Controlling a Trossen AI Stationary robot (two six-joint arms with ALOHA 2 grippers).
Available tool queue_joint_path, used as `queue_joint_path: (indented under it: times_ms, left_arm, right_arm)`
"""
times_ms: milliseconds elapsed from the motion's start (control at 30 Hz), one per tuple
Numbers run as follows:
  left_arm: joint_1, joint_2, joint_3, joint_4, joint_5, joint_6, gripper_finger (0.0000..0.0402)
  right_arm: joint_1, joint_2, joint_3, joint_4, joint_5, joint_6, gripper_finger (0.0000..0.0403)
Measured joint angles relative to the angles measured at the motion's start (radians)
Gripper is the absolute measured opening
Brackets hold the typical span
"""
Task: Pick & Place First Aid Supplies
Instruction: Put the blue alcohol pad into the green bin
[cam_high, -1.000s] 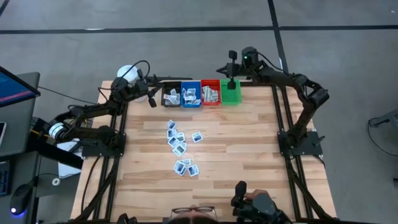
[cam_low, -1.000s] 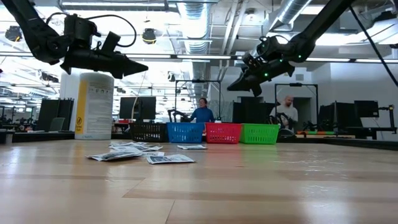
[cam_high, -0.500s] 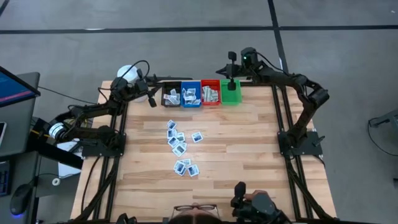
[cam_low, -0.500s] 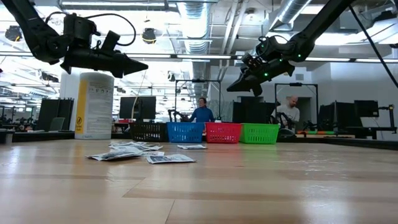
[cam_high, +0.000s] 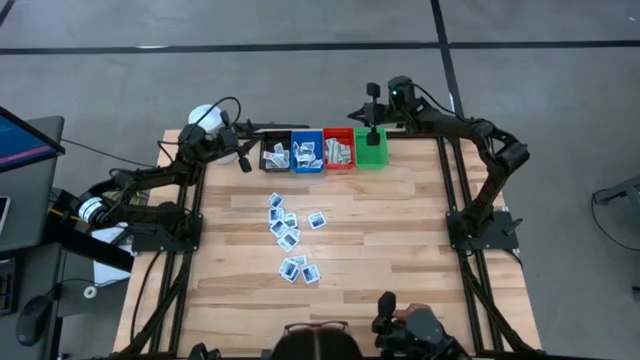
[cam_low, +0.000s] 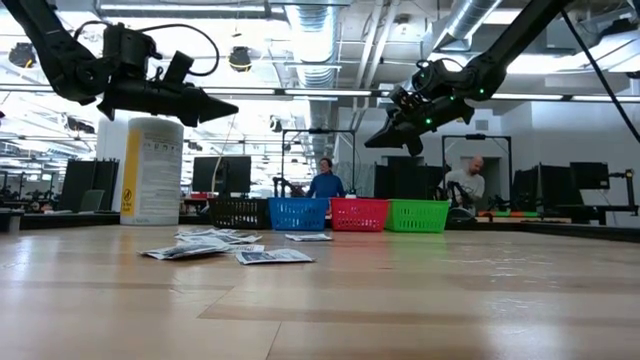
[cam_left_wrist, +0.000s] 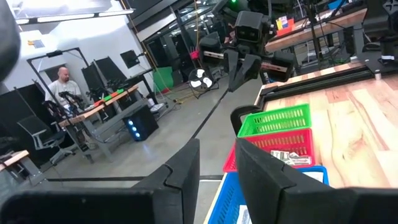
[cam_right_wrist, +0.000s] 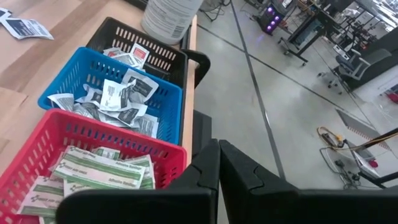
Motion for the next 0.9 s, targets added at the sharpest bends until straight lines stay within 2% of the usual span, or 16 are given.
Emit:
queue_joint_path:
  times_ms: [400, 533, 767, 900]
  left_arm:
    - [-0.001, 0.016, 0.000, -0.011, 0.000, -0.024, 0.0104]
    - [-0.001, 0.069, 0.000, 0.000, 0.000, -0.020, 0.0104]
    - [-0.002, 0.213, -0.001, 0.120, 0.000, -0.028, 0.0104]
    - [-0.016, 0.243, -0.001, 0.128, 0.000, -0.060, 0.0104]
  right_arm:
    - [-0.003, 0.000, 0.000, 0.007, 0.001, 0.000, 0.0000]
    - [-0.002, 0.000, 0.000, 0.003, 0.001, 0.000, 0.0000]
    - [0.008, -0.001, -0.001, -0.008, 0.001, 0.000, 0.0000]
    - [0.012, -0.001, -0.001, -0.015, 0.000, -0.004, 0.0000]
